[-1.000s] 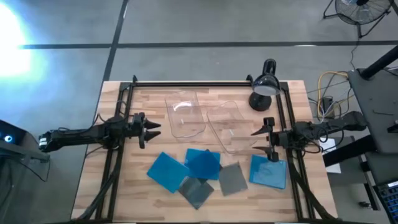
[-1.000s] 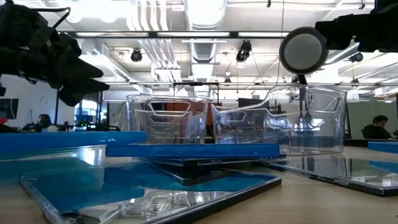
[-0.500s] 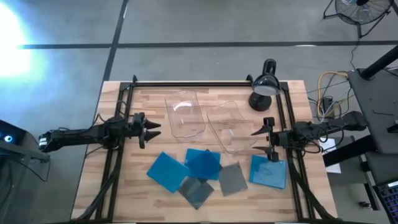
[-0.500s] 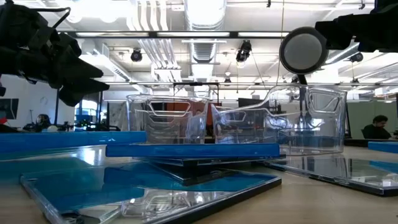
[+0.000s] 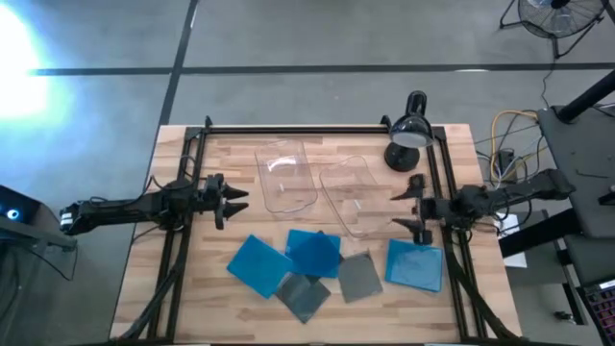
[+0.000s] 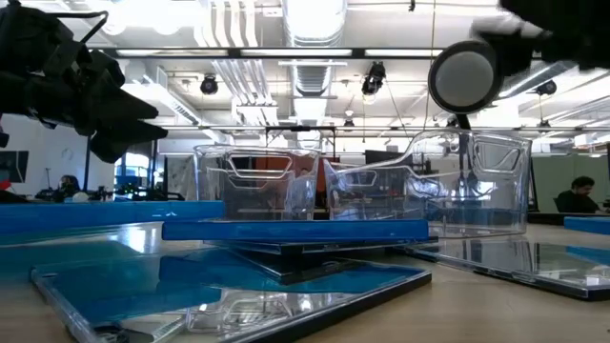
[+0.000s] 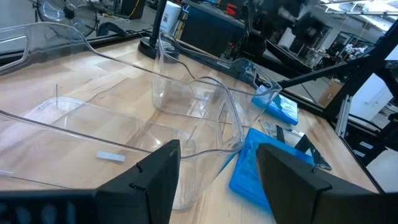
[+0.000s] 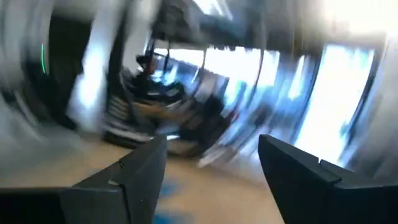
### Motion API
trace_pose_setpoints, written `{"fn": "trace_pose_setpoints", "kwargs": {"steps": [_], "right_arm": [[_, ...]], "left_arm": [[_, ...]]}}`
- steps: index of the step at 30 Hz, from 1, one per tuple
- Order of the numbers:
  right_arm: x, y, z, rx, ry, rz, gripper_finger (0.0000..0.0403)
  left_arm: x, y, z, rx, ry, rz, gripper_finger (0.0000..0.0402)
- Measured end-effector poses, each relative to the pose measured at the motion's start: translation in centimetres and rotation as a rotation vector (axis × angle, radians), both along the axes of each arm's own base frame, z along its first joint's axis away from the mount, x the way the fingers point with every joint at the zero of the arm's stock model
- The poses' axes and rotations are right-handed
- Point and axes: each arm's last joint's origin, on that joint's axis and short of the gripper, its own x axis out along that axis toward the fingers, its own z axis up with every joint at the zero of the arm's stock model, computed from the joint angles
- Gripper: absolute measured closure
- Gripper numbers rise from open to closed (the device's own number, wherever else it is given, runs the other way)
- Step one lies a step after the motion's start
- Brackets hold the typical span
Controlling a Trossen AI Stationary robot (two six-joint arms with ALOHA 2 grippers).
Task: Pick & place jewel cases by type
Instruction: Put the blue CD case into the right transparent bin
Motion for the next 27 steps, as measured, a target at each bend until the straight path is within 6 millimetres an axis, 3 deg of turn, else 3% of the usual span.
{"fn": "trace_pose_setpoints", "kwargs": {"steps": [2,3,5,7,12,16,19,23,27], "right_arm": [[0.3,0.0,-0.4,0.653,0.094,0.067,0.0156],[0.5,-0.2,-0.4,0.86,0.089,0.026,0.0156],[0.9,-0.4,-1.4,1.075,0.114,-0.094,0.0156],[1.2,-0.2,-2.6,1.105,0.201,-0.124,0.0156],[2.5,0.6,-2.4,1.178,0.345,-0.044,0.0156],[4.8,1.0,-0.9,1.243,0.326,-0.14,0.0156],[7.0,1.7,-0.2,1.272,0.455,-0.187,0.0156],[9.7,2.8,2.8,1.285,0.724,-0.238,0.016],[10.1,3.2,6.7,1.187,0.999,-0.463,0.0166]], "left_arm": [[0.0,0.0,0.0,0.0,0.001,0.0,0.0209],[0.0,0.0,0.0,-0.001,0.001,0.0,0.0209],[0.0,0.0,0.0,0.0,0.001,0.0,0.0209],[0.0,0.0,0.0,0.0,0.0,0.0,0.0209],[0.0,0.0,0.0,-0.001,0.003,0.0,0.0209],[0.1,0.0,-0.1,-0.001,0.008,0.0,0.0209],[0.1,0.0,-0.1,-0.001,0.01,0.001,0.0209],[0.1,0.0,-0.1,-0.002,0.011,0.001,0.0209],[0.1,0.0,-0.1,-0.026,0.006,0.007,0.0209]]}}
